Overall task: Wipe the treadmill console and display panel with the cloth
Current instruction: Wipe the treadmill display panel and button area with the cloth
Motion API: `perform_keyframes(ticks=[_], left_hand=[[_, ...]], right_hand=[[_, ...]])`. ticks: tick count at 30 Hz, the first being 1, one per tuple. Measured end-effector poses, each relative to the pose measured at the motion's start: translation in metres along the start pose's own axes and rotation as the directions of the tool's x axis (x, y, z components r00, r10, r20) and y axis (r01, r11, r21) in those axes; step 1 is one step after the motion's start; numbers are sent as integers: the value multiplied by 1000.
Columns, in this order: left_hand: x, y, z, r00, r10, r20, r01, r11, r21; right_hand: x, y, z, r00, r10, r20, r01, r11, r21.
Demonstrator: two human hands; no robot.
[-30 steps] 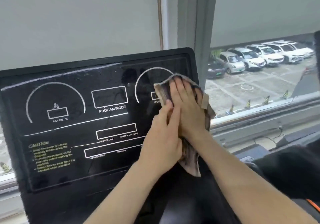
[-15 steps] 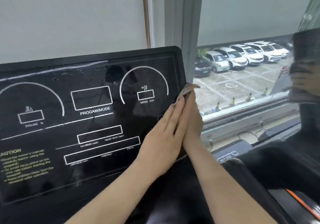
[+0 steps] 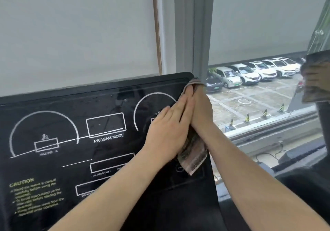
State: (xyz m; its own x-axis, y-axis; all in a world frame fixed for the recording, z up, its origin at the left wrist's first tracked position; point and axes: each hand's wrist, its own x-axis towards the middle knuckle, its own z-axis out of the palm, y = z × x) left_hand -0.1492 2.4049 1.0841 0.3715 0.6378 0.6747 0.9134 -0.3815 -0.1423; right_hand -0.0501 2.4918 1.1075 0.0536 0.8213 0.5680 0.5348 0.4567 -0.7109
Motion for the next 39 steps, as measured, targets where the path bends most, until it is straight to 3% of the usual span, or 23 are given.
perform_keyframes(ticks=[2,4,7,9,11,12,13,16,18,20,23,26,30,33,36,39], left_hand=[[24,-18,-8,999,-13,-49,17,997,74],[40,-32,-16,996,-56,-70,65,990,127],[53,-47,-32,985,-150,-85,161,977,141],[55,-57,-52,954,-281,-106,288,956,60],[50,-75,-73,892,-438,-114,436,899,-42],[42,-83,-83,859,-498,-118,491,867,-83],[33,-91,-92,831,-542,-128,531,840,-110],[8,-112,-117,785,-595,-171,591,803,-82],[2,-124,-130,776,-613,-149,625,779,52],[6,-129,-132,808,-571,-146,589,782,202],[26,-112,-106,912,-408,-51,405,873,271],[54,-92,-67,939,-332,92,285,899,333],[98,-61,-33,960,-262,95,222,926,306],[107,-50,-25,972,-228,61,203,939,279],[97,-61,-31,973,-227,25,212,938,273],[83,-80,-41,973,-231,14,218,936,278]], right_hand=[[27,-17,2,998,-64,-10,63,997,-55],[51,-36,3,982,-180,64,191,938,-290],[74,-76,-3,900,-125,418,357,762,-541],[77,-108,-4,752,-5,660,411,786,-462],[69,-136,6,609,-31,792,426,855,-295],[63,-147,18,580,-73,811,438,867,-235],[54,-157,31,587,-117,801,461,862,-212],[32,-170,69,784,-335,523,508,830,-230],[24,-163,68,793,-482,372,581,783,-222],[29,-140,51,767,-539,348,631,731,-258],[43,-92,25,785,-538,308,620,687,-379],[48,-62,18,851,-504,151,517,748,-416],[55,-32,-1,979,-203,20,204,974,-100],[52,-20,-8,999,1,55,-3,999,35],[51,-29,-5,994,-106,33,110,976,-190],[45,-55,2,951,-305,45,289,833,-472]])
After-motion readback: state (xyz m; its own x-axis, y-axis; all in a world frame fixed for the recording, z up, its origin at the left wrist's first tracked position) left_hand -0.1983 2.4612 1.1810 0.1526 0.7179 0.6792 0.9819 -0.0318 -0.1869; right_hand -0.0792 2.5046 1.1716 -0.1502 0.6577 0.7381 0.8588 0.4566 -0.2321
